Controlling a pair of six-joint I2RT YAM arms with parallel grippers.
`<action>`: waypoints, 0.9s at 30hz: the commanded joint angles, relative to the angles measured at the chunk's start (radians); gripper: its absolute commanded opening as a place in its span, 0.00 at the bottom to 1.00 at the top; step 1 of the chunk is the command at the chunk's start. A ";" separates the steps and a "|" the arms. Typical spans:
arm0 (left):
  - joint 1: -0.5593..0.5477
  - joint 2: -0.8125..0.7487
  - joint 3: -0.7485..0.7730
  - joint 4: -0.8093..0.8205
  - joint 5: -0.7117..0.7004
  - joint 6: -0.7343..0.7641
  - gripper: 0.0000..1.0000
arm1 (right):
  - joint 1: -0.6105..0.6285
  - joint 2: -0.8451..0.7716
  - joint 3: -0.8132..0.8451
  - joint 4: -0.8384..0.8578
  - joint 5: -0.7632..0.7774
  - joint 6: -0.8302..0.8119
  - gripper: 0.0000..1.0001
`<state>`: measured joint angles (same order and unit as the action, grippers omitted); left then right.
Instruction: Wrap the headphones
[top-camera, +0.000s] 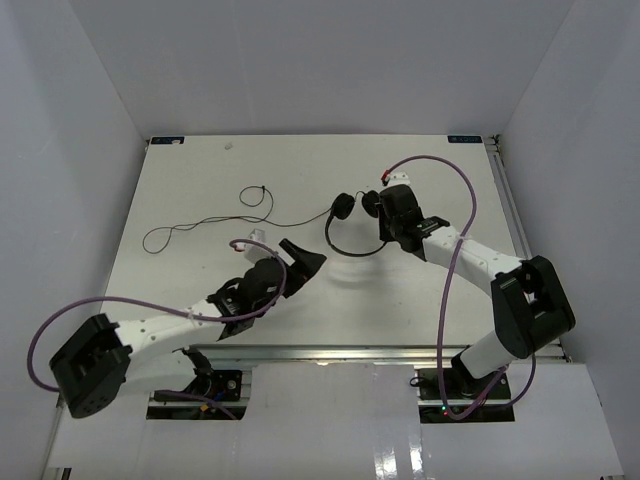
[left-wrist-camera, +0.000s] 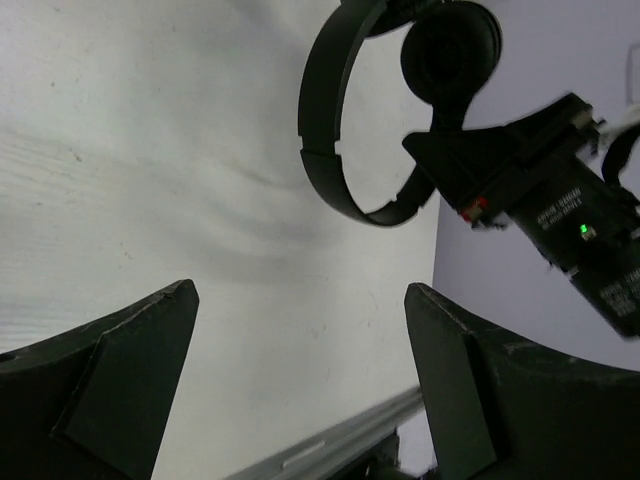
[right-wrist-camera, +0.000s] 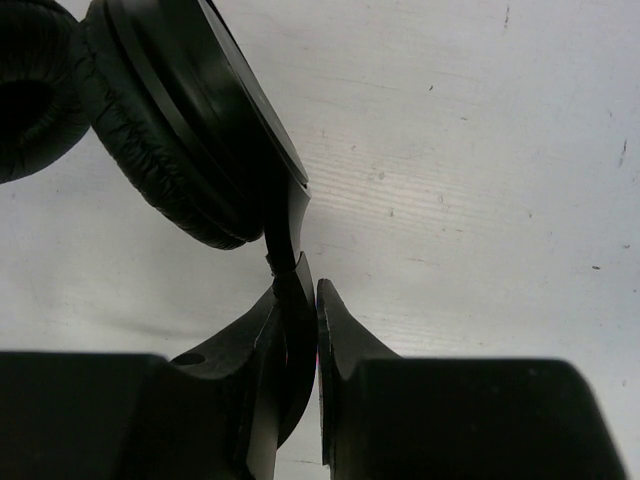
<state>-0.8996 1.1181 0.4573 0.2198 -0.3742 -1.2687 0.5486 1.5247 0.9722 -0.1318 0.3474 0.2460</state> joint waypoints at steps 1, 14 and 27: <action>-0.059 0.177 0.169 -0.053 -0.248 -0.245 0.95 | 0.033 0.000 0.045 0.109 0.113 0.119 0.08; -0.062 0.511 0.459 -0.286 -0.255 -0.476 0.70 | 0.099 -0.057 -0.053 0.249 0.181 0.085 0.08; -0.062 0.553 0.516 -0.305 -0.212 -0.482 0.54 | 0.125 -0.037 -0.042 0.265 0.221 0.076 0.08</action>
<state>-0.9581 1.6886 0.9424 -0.0333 -0.5689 -1.7135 0.6701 1.4910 0.8978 0.0626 0.5271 0.3033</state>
